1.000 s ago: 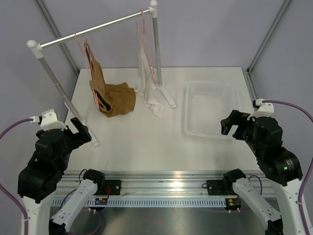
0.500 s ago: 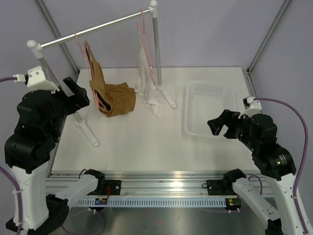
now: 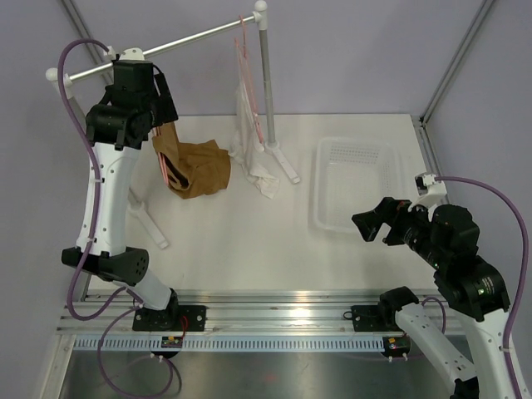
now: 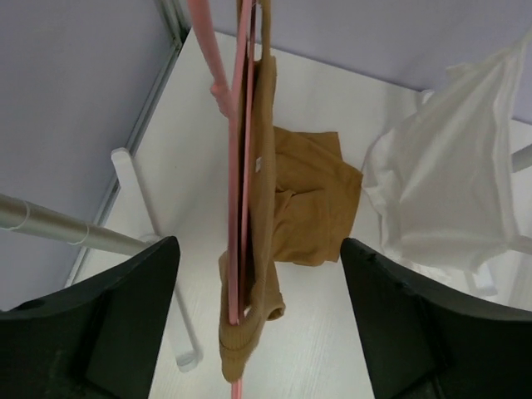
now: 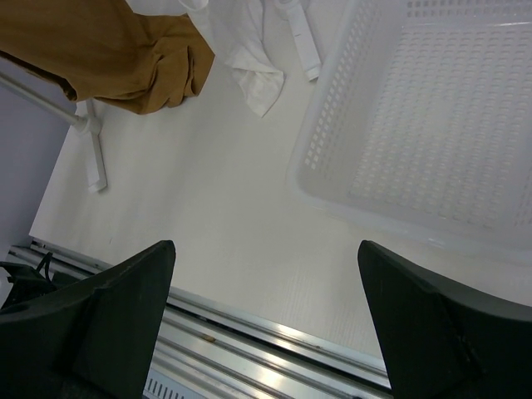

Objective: Remove the tank top from the hanger

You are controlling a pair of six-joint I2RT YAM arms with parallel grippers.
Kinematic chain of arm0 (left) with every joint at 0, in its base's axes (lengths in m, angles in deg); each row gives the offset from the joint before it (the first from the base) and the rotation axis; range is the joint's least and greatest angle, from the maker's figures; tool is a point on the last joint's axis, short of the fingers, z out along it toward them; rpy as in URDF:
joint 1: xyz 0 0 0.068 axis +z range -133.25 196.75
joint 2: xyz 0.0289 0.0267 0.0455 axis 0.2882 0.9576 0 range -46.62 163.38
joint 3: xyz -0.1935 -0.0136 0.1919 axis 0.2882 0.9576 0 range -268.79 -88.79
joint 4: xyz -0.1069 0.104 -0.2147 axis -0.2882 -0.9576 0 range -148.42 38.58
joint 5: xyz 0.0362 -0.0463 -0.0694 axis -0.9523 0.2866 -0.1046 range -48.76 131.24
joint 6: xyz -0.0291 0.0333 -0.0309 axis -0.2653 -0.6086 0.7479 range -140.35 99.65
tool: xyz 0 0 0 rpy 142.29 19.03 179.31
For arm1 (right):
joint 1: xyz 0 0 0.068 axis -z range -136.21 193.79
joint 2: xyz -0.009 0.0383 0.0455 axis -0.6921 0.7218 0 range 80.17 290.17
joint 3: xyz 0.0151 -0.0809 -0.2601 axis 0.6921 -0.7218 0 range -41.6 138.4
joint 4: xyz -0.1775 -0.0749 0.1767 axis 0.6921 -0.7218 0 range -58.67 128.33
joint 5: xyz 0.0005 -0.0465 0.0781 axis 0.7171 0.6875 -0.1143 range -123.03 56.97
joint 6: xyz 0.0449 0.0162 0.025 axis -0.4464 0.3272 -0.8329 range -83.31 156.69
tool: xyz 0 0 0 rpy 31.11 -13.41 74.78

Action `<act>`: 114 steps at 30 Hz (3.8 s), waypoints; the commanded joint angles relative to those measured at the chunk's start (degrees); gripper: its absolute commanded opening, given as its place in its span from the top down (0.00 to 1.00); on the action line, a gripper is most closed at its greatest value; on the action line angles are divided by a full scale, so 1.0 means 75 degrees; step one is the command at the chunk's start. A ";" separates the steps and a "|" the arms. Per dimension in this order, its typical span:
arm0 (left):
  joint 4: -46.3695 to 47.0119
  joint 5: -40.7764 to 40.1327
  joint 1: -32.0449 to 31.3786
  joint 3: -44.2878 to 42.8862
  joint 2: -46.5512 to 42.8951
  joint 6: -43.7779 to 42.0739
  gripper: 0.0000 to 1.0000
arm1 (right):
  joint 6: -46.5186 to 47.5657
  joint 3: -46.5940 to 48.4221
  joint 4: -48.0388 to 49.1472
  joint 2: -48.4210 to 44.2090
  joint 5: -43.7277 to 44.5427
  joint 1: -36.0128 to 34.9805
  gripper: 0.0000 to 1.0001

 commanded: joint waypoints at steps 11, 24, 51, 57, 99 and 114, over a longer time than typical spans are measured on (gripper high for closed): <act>0.0274 0.0066 0.0426 0.0341 0.0027 -0.0200 0.70 | 0.0197 -0.0210 0.0171 -0.0105 -0.0613 -0.0015 0.01; 0.0227 0.0464 0.0556 0.0036 0.0052 -0.0130 1.00 | 0.0326 -0.0128 0.0065 -0.0258 -0.0484 -0.0026 0.00; 0.0544 0.2502 0.0474 0.1814 -0.2924 0.0116 1.00 | 0.0221 -0.0116 0.0298 -0.0281 -0.0777 -0.0015 0.01; 0.0906 0.3451 0.0462 0.3116 -0.4235 0.0151 1.00 | 0.0116 -0.0361 0.0860 -0.0117 -0.1362 -0.0015 0.01; 0.5407 0.6711 -0.3463 0.9739 -0.6055 0.2365 1.00 | -0.1795 -0.2834 0.6473 0.3502 0.0290 -0.2921 0.20; 0.5150 0.6196 -0.4015 0.9493 -0.6441 0.2776 1.00 | -0.1163 -0.2472 0.7847 0.4980 -0.0027 -0.2921 0.59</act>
